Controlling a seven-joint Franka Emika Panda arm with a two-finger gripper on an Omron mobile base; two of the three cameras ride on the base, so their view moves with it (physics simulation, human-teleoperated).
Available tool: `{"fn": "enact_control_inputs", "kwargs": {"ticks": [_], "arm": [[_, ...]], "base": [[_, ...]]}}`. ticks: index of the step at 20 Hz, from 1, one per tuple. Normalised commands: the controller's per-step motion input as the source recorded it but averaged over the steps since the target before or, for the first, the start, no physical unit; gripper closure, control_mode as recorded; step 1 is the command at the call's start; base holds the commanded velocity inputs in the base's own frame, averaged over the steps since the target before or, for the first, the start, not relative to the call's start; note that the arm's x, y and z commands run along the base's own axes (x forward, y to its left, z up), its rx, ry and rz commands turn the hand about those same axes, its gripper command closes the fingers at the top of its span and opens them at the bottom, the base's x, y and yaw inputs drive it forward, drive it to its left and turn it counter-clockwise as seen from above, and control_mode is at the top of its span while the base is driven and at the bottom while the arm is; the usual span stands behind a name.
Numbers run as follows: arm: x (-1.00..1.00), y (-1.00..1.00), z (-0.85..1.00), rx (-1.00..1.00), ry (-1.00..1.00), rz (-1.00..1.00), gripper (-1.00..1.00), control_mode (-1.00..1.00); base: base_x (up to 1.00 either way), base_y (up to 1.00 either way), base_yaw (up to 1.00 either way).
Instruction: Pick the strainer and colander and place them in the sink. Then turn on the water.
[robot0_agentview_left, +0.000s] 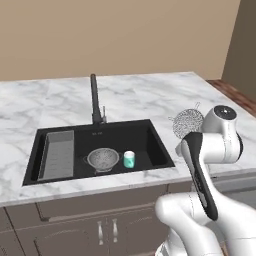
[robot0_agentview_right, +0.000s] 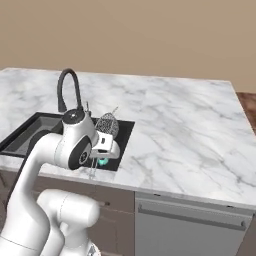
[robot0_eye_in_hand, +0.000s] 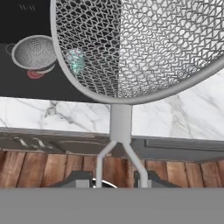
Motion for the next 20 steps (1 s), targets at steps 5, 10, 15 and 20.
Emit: {"fn": "enact_control_inputs", "kwargs": {"ticks": [5,10,15,20], "arm": [[0.00,0.00,0.00,0.00,0.00,0.00,1.00,1.00],[0.00,0.00,0.00,0.00,0.00,0.00,1.00,1.00],[0.00,0.00,0.00,0.00,0.00,0.00,1.00,1.00],[0.00,0.00,0.00,0.00,0.00,0.00,1.00,1.00]], "base": [[0.54,-0.06,0.03],[0.38,-0.24,0.10],[0.32,-0.24,0.05],[0.32,-0.01,-0.05]]}}
